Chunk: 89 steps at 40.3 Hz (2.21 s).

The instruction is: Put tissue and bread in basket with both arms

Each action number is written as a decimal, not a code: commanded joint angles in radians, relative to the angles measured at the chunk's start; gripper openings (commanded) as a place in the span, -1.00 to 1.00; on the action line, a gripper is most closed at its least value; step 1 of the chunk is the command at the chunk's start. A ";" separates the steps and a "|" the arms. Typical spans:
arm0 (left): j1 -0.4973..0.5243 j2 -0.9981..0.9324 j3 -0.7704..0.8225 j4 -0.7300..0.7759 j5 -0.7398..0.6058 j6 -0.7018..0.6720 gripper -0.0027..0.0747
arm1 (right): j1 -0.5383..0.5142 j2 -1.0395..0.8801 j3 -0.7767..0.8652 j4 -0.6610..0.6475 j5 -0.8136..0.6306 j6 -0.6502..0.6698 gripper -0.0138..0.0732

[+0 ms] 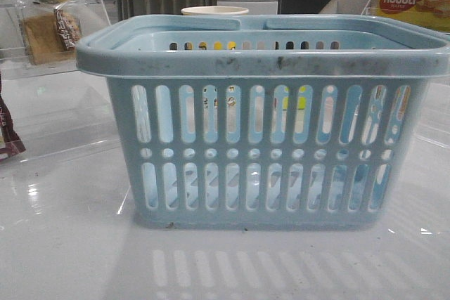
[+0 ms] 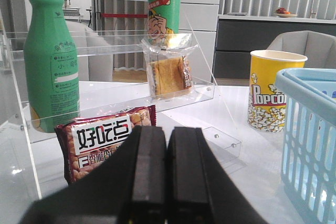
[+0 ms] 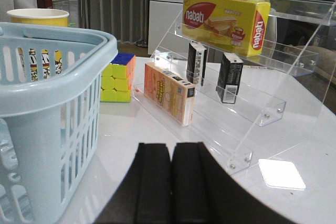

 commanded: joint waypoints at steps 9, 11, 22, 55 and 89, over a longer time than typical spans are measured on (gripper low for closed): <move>-0.008 -0.017 0.007 0.000 -0.087 -0.002 -0.69 | -0.005 -0.019 -0.005 -0.003 -0.091 -0.004 -0.62; -0.008 -0.017 0.007 0.000 -0.087 -0.002 -0.69 | -0.005 -0.019 -0.005 -0.003 -0.091 -0.004 -0.62; -0.008 -0.017 0.007 0.000 -0.087 -0.002 -0.69 | -0.005 -0.019 -0.005 -0.003 -0.091 -0.004 -0.62; -0.008 0.110 -0.449 0.011 0.051 -0.002 -0.69 | -0.004 0.125 -0.510 0.020 0.172 -0.003 -0.62; -0.008 0.648 -0.733 -0.001 0.501 -0.002 -0.69 | -0.004 0.763 -0.778 0.020 0.605 -0.003 -0.62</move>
